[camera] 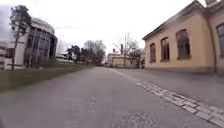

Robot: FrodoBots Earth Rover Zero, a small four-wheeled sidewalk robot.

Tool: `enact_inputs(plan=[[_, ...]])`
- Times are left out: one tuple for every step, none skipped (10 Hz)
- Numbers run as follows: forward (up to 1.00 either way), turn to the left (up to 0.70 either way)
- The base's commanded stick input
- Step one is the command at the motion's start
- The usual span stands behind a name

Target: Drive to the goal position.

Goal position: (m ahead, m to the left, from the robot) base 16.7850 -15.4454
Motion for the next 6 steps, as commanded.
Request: enact_inputs(plan=[[1.00, 0.40], [1.00, 0.00], [1.00, 0.00], [1.00, 0.00], [1.00, 0.00], [1.00, 0.00]])
